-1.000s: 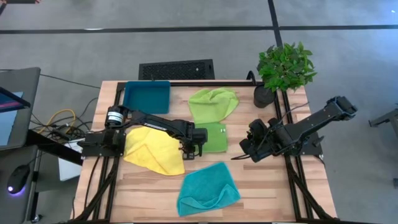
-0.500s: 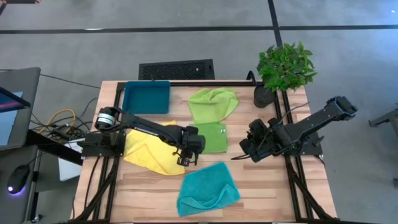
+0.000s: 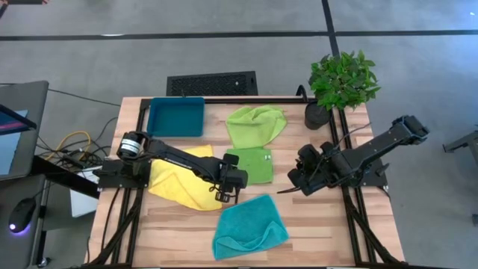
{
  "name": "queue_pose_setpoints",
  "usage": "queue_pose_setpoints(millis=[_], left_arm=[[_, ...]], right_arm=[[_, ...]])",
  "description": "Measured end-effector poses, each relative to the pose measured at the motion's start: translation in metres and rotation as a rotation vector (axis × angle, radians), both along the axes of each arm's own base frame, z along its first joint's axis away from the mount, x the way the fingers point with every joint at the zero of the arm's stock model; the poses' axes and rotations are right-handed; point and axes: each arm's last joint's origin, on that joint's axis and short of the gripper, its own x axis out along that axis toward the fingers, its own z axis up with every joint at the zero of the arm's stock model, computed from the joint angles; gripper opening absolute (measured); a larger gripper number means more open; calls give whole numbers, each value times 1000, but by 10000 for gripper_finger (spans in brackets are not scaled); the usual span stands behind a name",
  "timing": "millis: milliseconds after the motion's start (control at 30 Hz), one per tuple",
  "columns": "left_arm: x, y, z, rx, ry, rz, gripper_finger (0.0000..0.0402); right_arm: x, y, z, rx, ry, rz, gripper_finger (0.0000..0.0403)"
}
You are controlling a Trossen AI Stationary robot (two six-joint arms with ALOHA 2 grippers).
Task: Fold microfiber towels
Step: Put the green towel into the blue bin
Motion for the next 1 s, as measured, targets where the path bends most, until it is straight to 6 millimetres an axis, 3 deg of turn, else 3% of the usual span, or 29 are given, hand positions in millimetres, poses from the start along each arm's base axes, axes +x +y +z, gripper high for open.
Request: queue_pose_setpoints(millis=[333,567,867,1000], left_arm=[[-4,-23,1,61,-44,49,158],[-5,-27,1,99,-77,110,158],[6,-31,-30,153,-83,123,158],[7,-31,-34,170,-83,125,158]], right_arm=[[24,18,6,122,-44,414,127],[39,31,15,180,-137,750,127],[40,32,16,183,-148,777,127],[40,32,16,183,-149,777,127]])
